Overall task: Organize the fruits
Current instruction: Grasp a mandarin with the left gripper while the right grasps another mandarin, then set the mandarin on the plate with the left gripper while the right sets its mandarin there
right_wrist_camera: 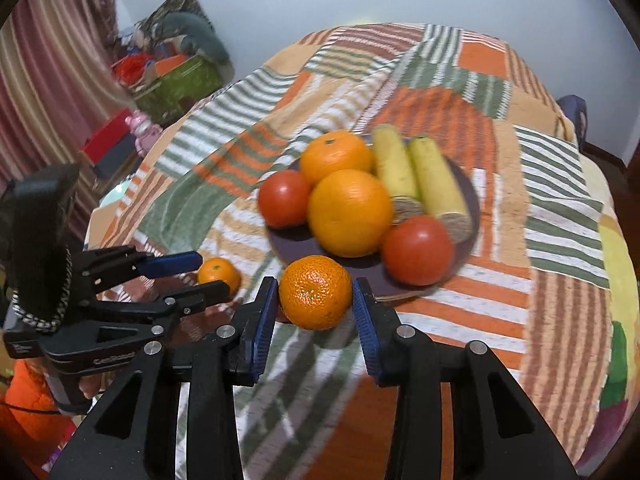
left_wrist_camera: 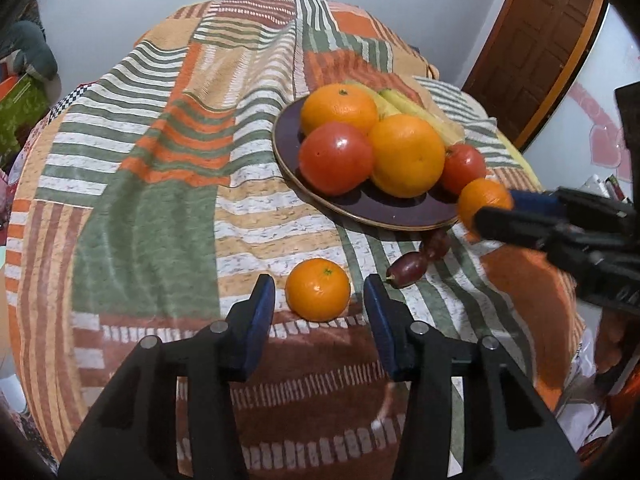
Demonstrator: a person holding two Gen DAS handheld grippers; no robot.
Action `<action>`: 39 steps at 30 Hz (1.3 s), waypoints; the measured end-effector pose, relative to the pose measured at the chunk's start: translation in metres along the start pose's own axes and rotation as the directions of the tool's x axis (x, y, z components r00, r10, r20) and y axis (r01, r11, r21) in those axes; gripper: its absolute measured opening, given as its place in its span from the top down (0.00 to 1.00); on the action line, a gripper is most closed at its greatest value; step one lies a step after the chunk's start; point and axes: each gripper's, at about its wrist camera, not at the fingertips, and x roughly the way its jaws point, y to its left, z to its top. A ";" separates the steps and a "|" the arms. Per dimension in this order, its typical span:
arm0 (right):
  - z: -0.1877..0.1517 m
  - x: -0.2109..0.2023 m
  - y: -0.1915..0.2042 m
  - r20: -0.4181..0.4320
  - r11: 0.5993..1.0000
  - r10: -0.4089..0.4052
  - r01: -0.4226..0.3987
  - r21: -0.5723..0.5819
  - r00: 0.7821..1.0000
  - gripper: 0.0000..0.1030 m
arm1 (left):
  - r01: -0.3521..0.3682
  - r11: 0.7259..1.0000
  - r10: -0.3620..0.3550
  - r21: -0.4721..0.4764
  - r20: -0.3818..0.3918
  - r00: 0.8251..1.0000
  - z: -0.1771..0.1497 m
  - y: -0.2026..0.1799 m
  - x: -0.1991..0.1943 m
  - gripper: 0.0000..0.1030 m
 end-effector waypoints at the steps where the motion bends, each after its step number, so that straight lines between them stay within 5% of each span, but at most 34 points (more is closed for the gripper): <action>1: -0.001 -0.002 -0.002 0.003 1.000 -0.002 0.002 0.004 1.000 0.66 | -0.005 1.000 0.005 0.000 -0.007 1.000 0.000 0.000 0.003 0.56; 6: -0.002 -0.008 -0.012 0.018 1.000 0.001 -0.001 0.024 1.000 0.66 | -0.029 1.000 0.029 -0.003 -0.013 0.999 0.001 -0.001 0.009 0.66; 26: 0.019 -0.036 -0.042 0.135 1.000 -0.002 0.001 0.011 0.991 0.66 | -0.038 0.999 0.034 0.029 0.137 0.990 0.055 -0.035 -0.033 0.66; 39: 0.043 -0.026 -0.055 0.172 1.000 0.002 0.000 -0.012 0.985 0.66 | -0.030 0.998 0.021 0.052 0.170 0.985 0.096 -0.045 -0.015 0.66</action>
